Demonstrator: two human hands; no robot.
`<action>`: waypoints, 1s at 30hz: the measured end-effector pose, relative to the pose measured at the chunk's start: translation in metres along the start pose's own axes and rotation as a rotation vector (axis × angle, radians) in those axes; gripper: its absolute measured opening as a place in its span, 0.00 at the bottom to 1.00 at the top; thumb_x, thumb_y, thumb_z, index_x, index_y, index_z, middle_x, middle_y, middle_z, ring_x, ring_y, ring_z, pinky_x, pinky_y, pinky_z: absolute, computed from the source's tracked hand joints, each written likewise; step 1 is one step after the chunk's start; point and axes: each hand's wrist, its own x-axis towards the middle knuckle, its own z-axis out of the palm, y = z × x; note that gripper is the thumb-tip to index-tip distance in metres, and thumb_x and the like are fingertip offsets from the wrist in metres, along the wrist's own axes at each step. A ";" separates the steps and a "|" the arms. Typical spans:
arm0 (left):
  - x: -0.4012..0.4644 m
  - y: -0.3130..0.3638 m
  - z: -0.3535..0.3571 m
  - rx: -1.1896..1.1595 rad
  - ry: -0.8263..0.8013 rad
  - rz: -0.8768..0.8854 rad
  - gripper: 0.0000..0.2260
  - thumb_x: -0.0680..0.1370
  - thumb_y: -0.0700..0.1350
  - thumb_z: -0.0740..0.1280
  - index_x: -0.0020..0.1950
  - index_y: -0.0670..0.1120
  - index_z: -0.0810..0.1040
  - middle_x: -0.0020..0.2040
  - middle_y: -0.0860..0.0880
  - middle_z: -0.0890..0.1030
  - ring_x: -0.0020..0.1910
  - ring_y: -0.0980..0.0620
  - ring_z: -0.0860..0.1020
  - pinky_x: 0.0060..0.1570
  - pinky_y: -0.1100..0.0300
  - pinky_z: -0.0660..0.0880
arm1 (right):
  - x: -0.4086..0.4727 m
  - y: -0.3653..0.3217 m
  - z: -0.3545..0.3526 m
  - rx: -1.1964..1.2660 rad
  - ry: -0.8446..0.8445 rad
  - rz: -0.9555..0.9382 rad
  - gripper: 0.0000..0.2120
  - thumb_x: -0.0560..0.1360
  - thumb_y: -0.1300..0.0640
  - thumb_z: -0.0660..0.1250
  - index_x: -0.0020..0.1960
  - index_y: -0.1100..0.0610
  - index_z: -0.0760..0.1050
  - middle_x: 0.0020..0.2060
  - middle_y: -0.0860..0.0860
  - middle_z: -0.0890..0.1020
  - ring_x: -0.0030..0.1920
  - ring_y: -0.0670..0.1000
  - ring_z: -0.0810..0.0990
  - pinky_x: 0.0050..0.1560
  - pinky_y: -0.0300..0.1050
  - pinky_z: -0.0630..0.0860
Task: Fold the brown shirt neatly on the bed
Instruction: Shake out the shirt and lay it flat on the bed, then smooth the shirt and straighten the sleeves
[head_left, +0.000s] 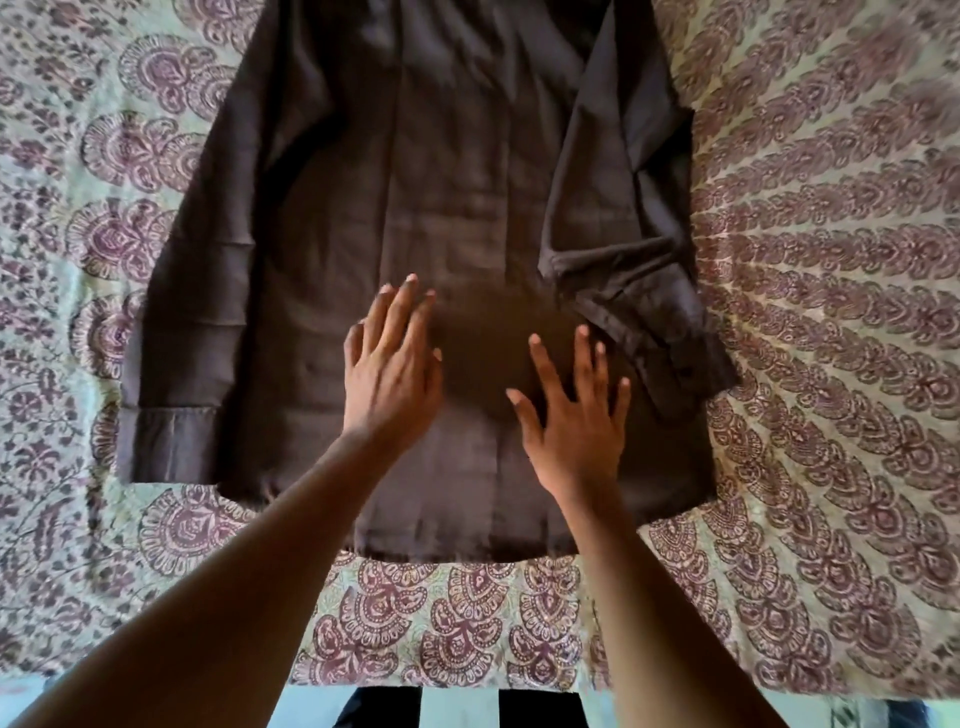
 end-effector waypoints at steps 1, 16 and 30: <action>0.012 0.009 0.002 -0.012 -0.033 0.024 0.30 0.77 0.51 0.62 0.80 0.48 0.65 0.83 0.47 0.60 0.82 0.43 0.58 0.74 0.42 0.63 | 0.001 0.015 -0.006 0.028 0.018 0.116 0.31 0.82 0.31 0.50 0.82 0.39 0.55 0.83 0.56 0.57 0.82 0.60 0.57 0.77 0.66 0.59; 0.102 0.112 0.049 -0.023 -0.429 -0.134 0.54 0.71 0.68 0.70 0.80 0.63 0.32 0.81 0.59 0.30 0.81 0.50 0.31 0.80 0.40 0.40 | 0.117 0.112 -0.087 -0.022 0.150 0.263 0.22 0.64 0.39 0.79 0.53 0.46 0.79 0.60 0.58 0.70 0.59 0.63 0.69 0.55 0.60 0.70; 0.119 0.149 0.029 -0.039 -0.370 -0.308 0.49 0.64 0.58 0.75 0.80 0.59 0.55 0.80 0.52 0.52 0.78 0.42 0.52 0.72 0.36 0.56 | 0.175 0.255 -0.177 -0.037 0.394 0.226 0.13 0.70 0.60 0.79 0.49 0.67 0.82 0.56 0.63 0.82 0.55 0.63 0.79 0.53 0.55 0.75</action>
